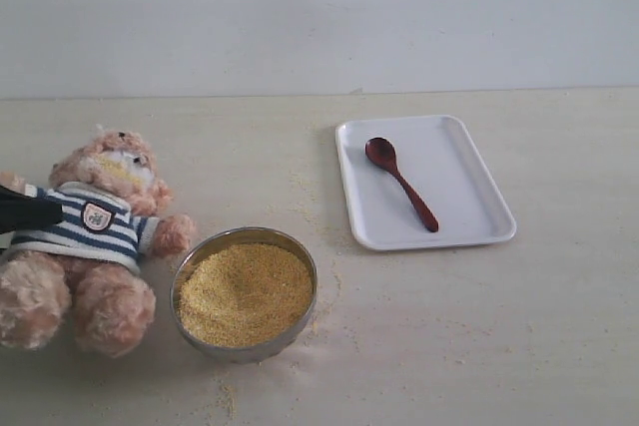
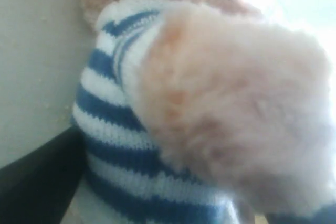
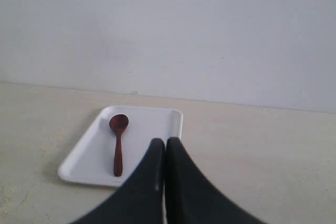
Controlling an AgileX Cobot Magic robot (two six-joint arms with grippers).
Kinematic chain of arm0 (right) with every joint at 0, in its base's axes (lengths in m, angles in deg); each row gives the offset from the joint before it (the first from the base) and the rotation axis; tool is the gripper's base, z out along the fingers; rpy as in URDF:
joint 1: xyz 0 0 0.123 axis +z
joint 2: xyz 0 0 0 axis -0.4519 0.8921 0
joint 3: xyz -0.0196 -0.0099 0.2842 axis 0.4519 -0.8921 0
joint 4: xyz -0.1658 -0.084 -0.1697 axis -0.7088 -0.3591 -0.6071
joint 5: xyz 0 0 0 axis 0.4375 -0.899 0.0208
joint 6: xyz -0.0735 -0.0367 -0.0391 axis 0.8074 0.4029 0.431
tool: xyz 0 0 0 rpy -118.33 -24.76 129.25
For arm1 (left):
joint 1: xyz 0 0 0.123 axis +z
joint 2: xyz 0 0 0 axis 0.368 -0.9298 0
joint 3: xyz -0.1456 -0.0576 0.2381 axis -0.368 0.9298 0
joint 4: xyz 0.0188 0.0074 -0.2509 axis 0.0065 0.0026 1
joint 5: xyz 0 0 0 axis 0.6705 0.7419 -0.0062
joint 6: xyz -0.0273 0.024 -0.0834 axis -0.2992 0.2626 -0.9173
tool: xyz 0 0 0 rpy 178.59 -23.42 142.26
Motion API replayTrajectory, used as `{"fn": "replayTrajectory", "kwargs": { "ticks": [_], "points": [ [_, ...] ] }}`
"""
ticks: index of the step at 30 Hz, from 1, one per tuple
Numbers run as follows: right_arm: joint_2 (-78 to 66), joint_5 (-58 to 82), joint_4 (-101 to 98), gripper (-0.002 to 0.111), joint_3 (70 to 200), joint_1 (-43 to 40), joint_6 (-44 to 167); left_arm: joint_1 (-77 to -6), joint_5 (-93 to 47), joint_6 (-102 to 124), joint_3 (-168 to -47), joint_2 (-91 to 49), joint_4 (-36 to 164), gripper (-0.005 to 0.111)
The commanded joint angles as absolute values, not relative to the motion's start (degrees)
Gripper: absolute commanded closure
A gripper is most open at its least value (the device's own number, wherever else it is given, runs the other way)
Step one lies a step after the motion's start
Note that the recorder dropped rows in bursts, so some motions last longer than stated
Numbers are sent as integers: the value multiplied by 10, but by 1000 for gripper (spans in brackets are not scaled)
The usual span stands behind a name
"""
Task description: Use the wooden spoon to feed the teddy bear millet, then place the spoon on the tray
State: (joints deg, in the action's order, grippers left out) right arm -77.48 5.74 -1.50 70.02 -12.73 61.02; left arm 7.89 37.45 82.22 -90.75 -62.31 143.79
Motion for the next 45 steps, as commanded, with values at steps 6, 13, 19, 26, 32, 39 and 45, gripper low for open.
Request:
{"fn": "replayTrajectory", "kwargs": {
  "ticks": [6,13,19,26,32,39,45],
  "points": [
    [-778,61,-21,108,698,-130,610,80,397,759,-906,-602,1380,9],
    [-778,61,-21,108,698,-130,610,81,423,713,-906,-596,1332,10],
    [-778,61,-21,108,698,-130,610,118,432,669,-906,-545,1290,10],
    [-778,61,-21,108,698,-130,610,151,429,646,-879,-461,1308,10],
    [-778,61,-21,108,698,-130,610,157,417,646,-842,-367,1321,42],
    [-778,61,-21,108,698,-130,610,161,467,651,-826,-220,1363,95],
    [-778,61,-21,108,698,-130,610,161,467,649,-826,-83,1406,102]
  ]
}}
